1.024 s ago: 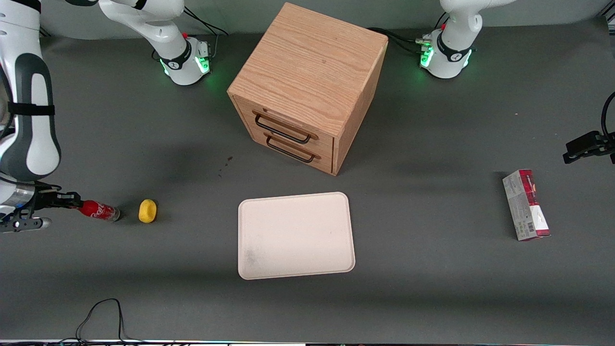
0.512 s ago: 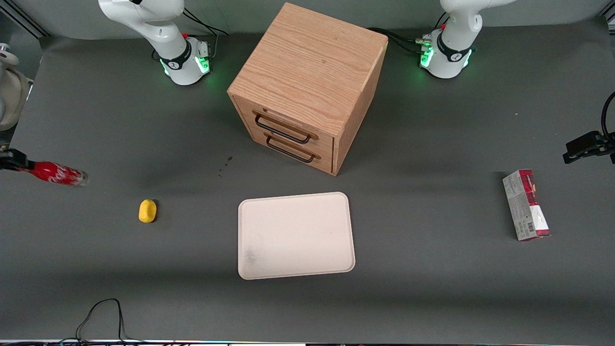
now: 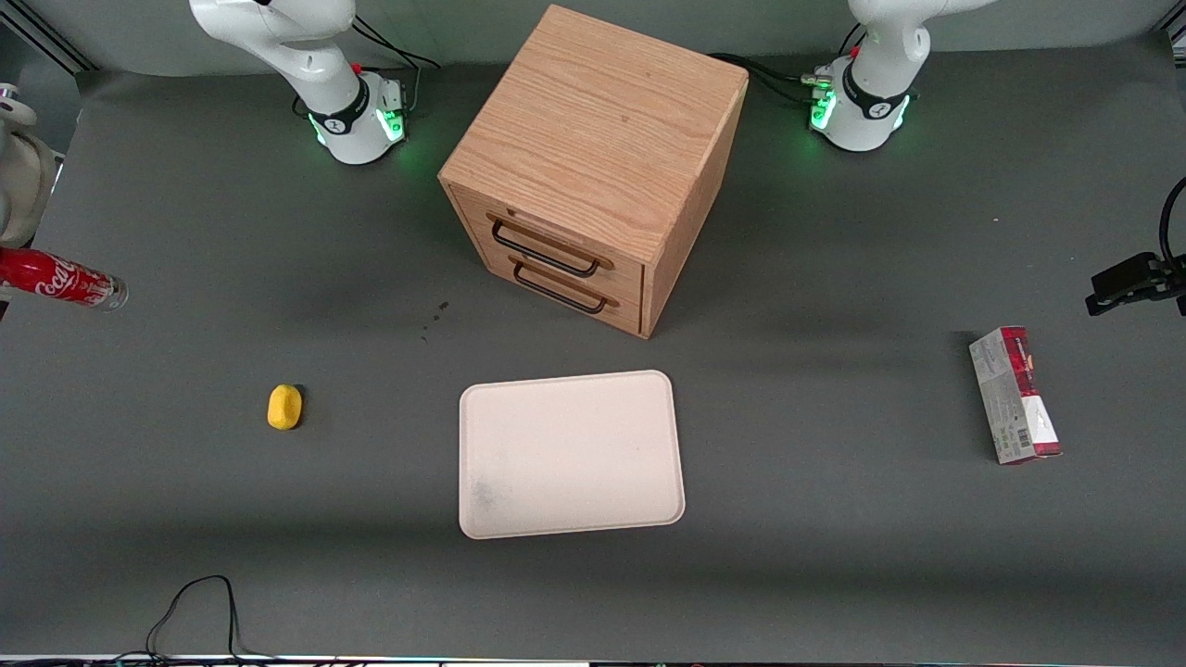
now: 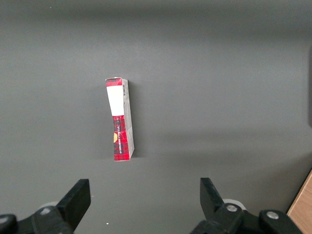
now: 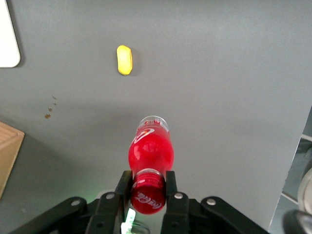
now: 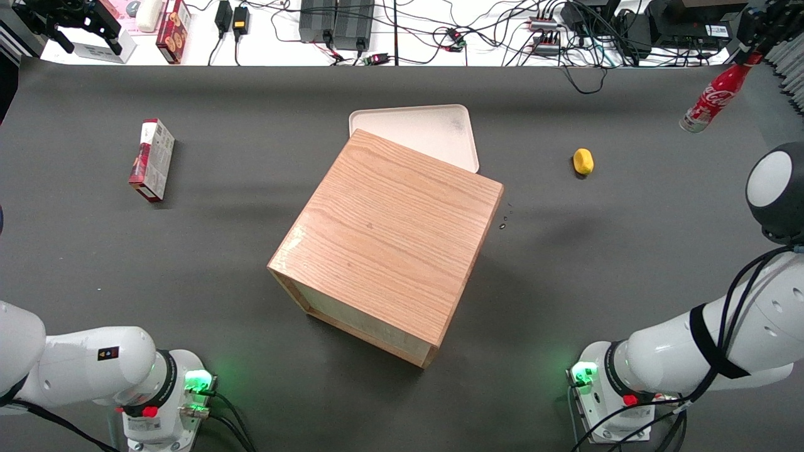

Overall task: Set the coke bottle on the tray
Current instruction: 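Carry the bottle over the cream tray with the right gripper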

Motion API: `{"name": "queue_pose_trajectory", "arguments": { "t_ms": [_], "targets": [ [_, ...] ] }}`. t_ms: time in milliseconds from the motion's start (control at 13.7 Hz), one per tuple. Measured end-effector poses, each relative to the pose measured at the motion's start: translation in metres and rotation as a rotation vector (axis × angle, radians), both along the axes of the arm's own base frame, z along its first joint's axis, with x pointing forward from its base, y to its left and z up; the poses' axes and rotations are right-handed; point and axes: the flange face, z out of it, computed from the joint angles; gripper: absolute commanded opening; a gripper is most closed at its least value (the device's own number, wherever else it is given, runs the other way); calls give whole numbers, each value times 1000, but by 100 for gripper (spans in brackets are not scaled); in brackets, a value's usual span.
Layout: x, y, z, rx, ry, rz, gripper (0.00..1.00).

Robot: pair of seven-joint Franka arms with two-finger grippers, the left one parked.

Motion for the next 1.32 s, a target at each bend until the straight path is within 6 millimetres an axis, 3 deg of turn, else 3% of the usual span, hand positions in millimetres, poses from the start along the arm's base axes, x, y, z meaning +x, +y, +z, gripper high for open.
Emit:
{"name": "queue_pose_trajectory", "arguments": {
  "t_ms": [73, 220, 366, 512, 951, 1171, 1317],
  "targets": [
    [8, 20, -2, -6, -2, -18, 0],
    [35, 85, -15, -22, -5, -69, 0],
    [65, 158, -38, -30, -15, -136, 0],
    [91, 217, -65, -15, -41, -200, 0],
    [145, 323, -161, 47, -138, -324, 0],
    [159, 353, -206, 37, -176, -333, 0],
    [165, 370, -224, 40, -214, -368, 0]
  ]
}}
